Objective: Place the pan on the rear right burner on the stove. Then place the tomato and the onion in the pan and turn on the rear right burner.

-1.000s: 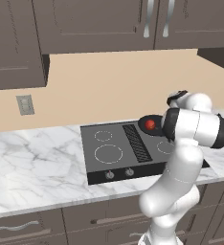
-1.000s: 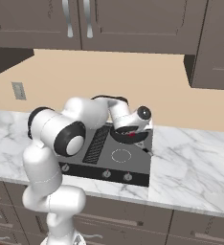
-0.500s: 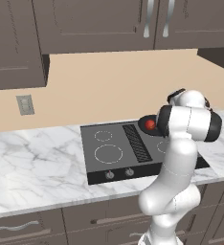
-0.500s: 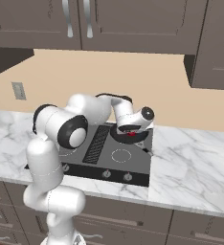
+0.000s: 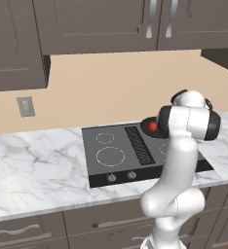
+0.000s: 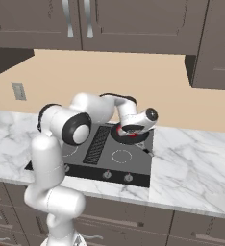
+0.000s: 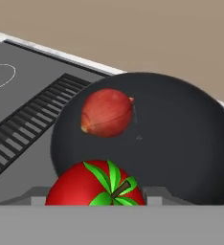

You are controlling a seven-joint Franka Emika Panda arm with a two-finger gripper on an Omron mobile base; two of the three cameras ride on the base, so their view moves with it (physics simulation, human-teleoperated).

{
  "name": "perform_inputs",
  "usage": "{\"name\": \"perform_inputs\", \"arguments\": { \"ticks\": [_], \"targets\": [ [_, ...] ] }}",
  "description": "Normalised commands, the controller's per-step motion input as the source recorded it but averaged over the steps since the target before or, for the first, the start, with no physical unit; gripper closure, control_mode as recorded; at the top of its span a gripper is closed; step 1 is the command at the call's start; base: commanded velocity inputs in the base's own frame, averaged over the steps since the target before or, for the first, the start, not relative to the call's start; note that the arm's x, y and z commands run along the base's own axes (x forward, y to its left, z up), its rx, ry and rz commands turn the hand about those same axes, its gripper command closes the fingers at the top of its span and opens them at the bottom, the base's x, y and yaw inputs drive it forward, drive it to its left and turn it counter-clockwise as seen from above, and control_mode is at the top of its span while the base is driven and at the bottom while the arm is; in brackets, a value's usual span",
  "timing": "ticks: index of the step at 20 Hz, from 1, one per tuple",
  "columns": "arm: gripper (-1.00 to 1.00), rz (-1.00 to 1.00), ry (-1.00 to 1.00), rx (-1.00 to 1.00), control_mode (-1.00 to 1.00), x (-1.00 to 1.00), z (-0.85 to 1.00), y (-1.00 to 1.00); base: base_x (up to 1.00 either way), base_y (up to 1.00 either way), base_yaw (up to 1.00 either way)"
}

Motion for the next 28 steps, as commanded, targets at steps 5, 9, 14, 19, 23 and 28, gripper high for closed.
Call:
{"name": "perform_inputs", "arguments": {
  "ticks": [5, 9, 14, 19, 23, 28],
  "targets": [
    [1.00, 0.08, 0.00, 0.00, -1.00, 0.12, -0.11, 0.04, 0.00, 0.00, 0.00],
    [1.00, 0.08, 0.00, 0.00, -1.00, 0.18, -0.12, 0.04, 0.00, 0.00, 0.00],
    [1.00, 0.07, 0.00, 0.00, -1.00, 0.21, -0.16, 0.04, 0.00, 0.00, 0.00],
    [1.00, 0.07, 0.00, 0.00, -1.00, 0.17, -0.18, 0.00, 0.00, 0.00, 0.00],
    [1.00, 0.08, 0.00, 0.00, -1.00, 0.11, -0.18, 0.00, 0.00, 0.00, 0.00],
    [1.00, 0.07, 0.00, 0.00, -1.00, 0.11, -0.18, 0.00, 0.00, 0.00, 0.00]
  ]
}}
